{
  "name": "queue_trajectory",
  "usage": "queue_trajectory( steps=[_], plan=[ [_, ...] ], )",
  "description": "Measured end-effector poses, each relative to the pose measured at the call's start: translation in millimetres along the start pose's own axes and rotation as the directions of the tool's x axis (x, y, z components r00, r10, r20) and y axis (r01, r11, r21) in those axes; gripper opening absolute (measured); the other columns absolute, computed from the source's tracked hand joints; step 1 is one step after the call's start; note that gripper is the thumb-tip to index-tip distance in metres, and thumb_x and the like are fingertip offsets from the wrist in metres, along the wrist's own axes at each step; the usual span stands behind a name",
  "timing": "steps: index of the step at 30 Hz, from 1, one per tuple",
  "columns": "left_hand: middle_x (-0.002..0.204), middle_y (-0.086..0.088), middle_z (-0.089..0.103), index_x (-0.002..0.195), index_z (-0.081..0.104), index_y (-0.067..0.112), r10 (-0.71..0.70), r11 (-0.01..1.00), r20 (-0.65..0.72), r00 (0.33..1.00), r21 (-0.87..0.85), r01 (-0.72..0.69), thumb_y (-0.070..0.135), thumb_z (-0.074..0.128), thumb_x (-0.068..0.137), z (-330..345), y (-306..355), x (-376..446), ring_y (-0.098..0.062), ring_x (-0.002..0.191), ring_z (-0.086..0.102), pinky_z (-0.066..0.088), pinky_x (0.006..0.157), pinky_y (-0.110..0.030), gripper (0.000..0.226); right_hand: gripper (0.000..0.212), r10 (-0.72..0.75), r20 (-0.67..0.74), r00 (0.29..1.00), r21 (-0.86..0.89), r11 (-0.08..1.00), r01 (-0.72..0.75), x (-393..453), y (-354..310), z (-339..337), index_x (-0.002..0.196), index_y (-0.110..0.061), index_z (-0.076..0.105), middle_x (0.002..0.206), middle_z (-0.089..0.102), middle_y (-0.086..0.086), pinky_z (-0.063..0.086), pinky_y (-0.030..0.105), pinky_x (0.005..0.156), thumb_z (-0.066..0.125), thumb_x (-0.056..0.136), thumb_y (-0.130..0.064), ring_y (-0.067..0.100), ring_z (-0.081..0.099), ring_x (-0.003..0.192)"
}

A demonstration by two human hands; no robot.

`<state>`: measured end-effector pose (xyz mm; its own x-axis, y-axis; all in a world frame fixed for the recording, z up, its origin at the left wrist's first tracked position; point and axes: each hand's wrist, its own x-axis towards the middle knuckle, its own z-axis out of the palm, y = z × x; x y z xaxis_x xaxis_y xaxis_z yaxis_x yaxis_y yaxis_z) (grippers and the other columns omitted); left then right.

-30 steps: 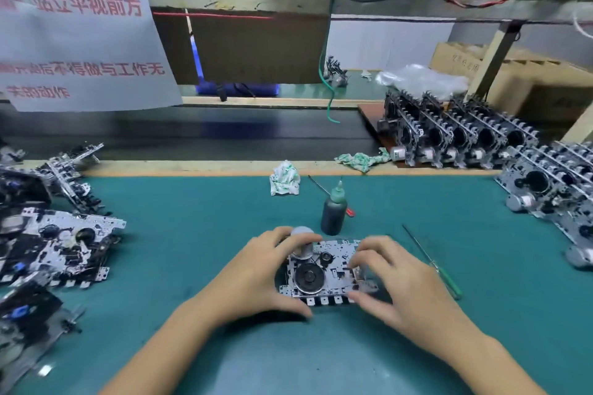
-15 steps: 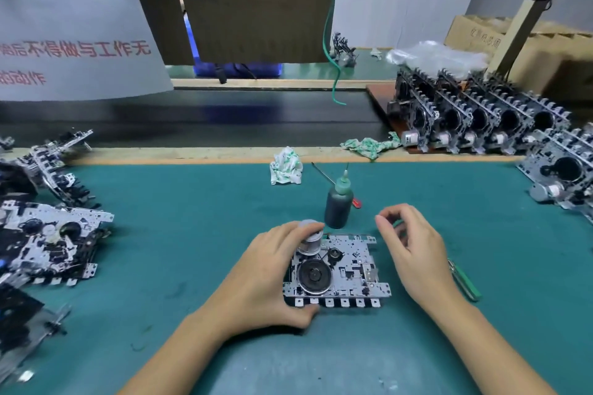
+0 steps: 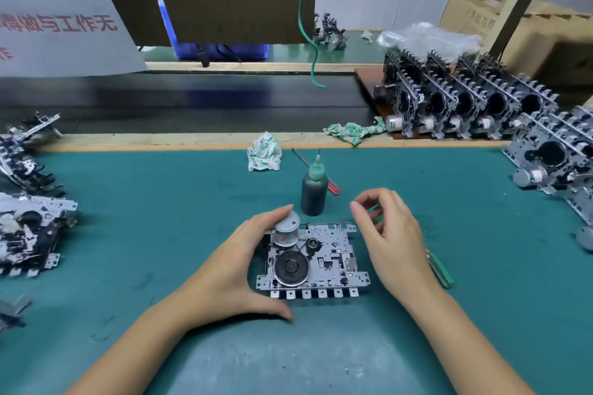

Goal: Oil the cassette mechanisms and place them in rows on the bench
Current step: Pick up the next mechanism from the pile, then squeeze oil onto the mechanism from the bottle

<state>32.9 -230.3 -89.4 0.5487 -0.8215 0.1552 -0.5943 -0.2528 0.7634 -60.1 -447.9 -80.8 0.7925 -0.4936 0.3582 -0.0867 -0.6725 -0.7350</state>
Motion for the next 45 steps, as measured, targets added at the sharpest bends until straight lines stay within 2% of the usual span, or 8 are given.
queue_trajectory(
  steps=[4,9,22,30,33,35,37,45],
  plan=[
    [0.133,0.038,0.037,0.136,0.021,0.058,-0.095,0.989,0.001,0.996,-0.11,0.094,0.056,0.083,0.051,5,6,1,0.008,0.125,0.04,0.032,0.1,-0.008,0.105,0.01,0.092,0.038,0.995,0.15,0.984,-0.097,0,-2,-1,0.094,-0.032,0.052,0.096,0.053,-0.015,0.043,0.024,0.075,0.057,0.087,-0.037,0.009,0.053,0.09],
    [0.097,0.017,0.067,0.103,0.06,0.036,-0.206,0.969,-0.095,0.974,-0.161,0.189,0.059,0.058,0.081,7,23,39,0.0,0.09,0.06,0.046,0.082,-0.022,0.033,0.022,0.211,0.167,0.963,0.352,0.9,-0.258,13,-2,0,0.098,-0.032,0.056,0.097,0.057,-0.005,0.044,0.024,0.079,0.069,0.084,-0.021,0.011,0.053,0.088],
    [0.086,0.019,0.058,0.087,0.054,0.036,-0.12,0.962,-0.457,0.881,0.166,0.217,0.043,0.077,0.07,26,35,41,-0.005,0.084,0.05,0.032,0.07,-0.019,0.029,0.037,0.074,0.307,0.949,0.296,0.94,-0.169,45,-3,27,0.102,-0.031,0.058,0.109,0.063,0.002,0.039,0.011,0.075,0.078,0.075,-0.016,0.011,0.056,0.102],
    [0.082,0.013,0.066,0.093,0.058,0.03,-0.268,0.962,-0.448,0.853,-0.175,0.211,0.026,0.059,0.092,31,40,40,-0.002,0.077,0.057,0.039,0.068,-0.01,0.004,0.022,0.125,0.095,0.988,0.683,0.714,-0.156,48,-7,6,0.106,-0.029,0.047,0.095,0.064,-0.003,0.051,0.028,0.084,0.056,0.091,-0.016,0.013,0.062,0.085],
    [0.083,0.005,0.072,0.095,0.069,0.028,-0.526,0.613,-0.265,0.808,-0.777,0.145,0.019,0.049,0.096,23,45,44,-0.009,0.073,0.065,0.051,0.064,-0.015,0.022,0.021,0.187,0.01,0.982,0.783,0.609,-0.124,45,-17,-13,0.104,-0.03,0.054,0.073,0.061,0.002,0.044,0.021,0.049,0.056,0.084,-0.033,0.011,0.052,0.053],
    [0.104,-0.017,0.07,0.116,0.064,0.008,-0.181,0.004,0.053,0.982,-0.999,0.054,0.005,0.023,0.098,20,49,42,-0.027,0.097,0.067,0.054,0.085,-0.031,0.044,0.024,0.233,0.026,0.972,0.814,0.559,-0.156,40,-24,-16,0.099,-0.031,0.055,0.064,0.06,0.003,0.037,0.02,0.042,0.06,0.077,-0.037,0.011,0.044,0.044],
    [0.128,-0.038,0.048,0.131,0.037,-0.018,0.139,-0.297,0.055,0.989,-0.95,0.094,0.004,-0.001,0.098,17,54,36,-0.046,0.124,0.047,0.034,0.107,-0.045,0.054,0.026,0.275,0.085,0.958,0.879,0.432,-0.202,37,-31,-14,0.095,-0.023,0.054,0.061,0.056,0.004,0.034,0.019,0.04,0.064,0.073,-0.03,0.01,0.039,0.042],
    [0.118,-0.035,0.057,0.122,0.049,-0.017,-0.119,-0.126,-0.226,0.967,-0.962,-0.241,0.005,0.012,0.098,19,39,33,-0.044,0.12,0.05,0.018,0.112,-0.048,0.049,0.015,0.277,0.303,0.912,0.951,-0.026,-0.308,26,-51,1,0.076,-0.012,0.07,0.061,0.058,-0.003,0.033,0.013,0.037,0.067,0.065,-0.022,0.003,0.033,0.038]
  ],
)
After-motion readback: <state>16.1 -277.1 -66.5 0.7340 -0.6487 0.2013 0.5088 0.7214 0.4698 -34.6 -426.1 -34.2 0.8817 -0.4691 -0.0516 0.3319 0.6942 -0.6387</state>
